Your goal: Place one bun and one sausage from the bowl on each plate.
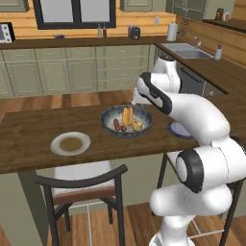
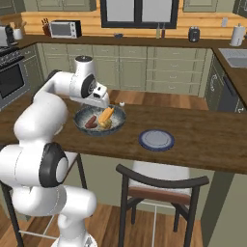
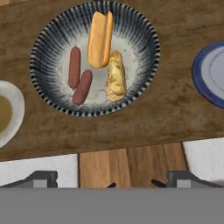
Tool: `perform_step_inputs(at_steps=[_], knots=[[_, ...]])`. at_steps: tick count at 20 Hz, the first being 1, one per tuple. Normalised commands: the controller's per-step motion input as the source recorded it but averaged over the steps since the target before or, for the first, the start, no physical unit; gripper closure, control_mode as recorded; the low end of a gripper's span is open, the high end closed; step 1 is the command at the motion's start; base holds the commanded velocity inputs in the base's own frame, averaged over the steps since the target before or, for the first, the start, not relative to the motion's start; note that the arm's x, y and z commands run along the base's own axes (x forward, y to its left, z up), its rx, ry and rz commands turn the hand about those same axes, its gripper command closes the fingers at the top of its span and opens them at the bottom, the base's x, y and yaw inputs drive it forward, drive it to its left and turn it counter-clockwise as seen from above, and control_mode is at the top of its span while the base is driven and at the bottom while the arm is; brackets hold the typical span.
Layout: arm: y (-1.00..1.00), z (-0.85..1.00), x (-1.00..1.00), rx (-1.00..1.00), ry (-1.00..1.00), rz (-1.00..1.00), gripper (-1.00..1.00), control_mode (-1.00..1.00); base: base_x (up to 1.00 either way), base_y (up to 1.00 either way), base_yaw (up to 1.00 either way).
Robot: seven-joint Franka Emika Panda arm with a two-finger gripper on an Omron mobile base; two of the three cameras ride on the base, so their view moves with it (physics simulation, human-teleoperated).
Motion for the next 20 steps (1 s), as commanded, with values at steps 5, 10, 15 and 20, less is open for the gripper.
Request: perform_step_inputs(at_steps=[5, 10, 15, 20], knots=[[-0.02, -0.51, 0.96, 0.09, -0.02, -0.04, -1.0, -1.0, 0.0, 0.0, 0.0], [-0.01, -0.33, 0.49, 0.0, 0.06, -0.01, -1.0, -1.0, 0.0, 0.0, 0.0], [0.0, -0.49, 0.22, 0.0, 0.17, 0.0, -1.0, -1.0, 0.0, 0.0, 0.0], [0.0, -0.4, 0.28, -0.04, 0.21, 0.0, -1.0, -1.0, 0.0, 0.0, 0.0]])
